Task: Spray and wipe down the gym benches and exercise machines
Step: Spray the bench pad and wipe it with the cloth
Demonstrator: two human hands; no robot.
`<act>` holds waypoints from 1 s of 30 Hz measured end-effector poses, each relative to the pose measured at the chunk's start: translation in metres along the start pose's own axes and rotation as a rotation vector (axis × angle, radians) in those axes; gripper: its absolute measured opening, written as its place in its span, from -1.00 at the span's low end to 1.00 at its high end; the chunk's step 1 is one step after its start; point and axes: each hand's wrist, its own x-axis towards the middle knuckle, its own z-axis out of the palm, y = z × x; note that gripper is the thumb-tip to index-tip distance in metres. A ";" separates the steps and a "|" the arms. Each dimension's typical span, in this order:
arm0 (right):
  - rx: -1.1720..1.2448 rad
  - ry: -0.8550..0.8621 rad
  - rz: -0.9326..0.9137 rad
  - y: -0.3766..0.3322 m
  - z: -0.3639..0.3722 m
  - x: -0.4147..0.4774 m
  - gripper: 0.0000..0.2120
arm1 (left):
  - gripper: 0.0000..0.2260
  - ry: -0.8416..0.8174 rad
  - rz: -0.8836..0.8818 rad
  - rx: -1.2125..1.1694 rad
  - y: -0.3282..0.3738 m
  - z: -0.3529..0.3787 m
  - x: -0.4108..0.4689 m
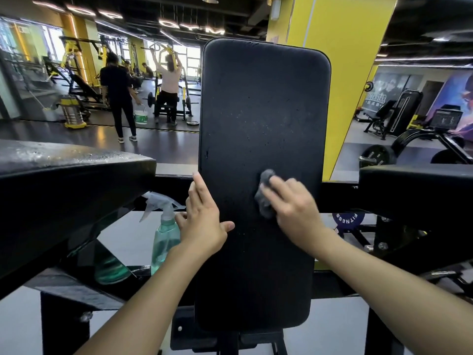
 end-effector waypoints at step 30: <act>-0.053 0.082 0.203 0.055 -0.010 0.006 -0.56 | 0.21 -0.001 -0.022 -0.023 0.001 0.000 -0.001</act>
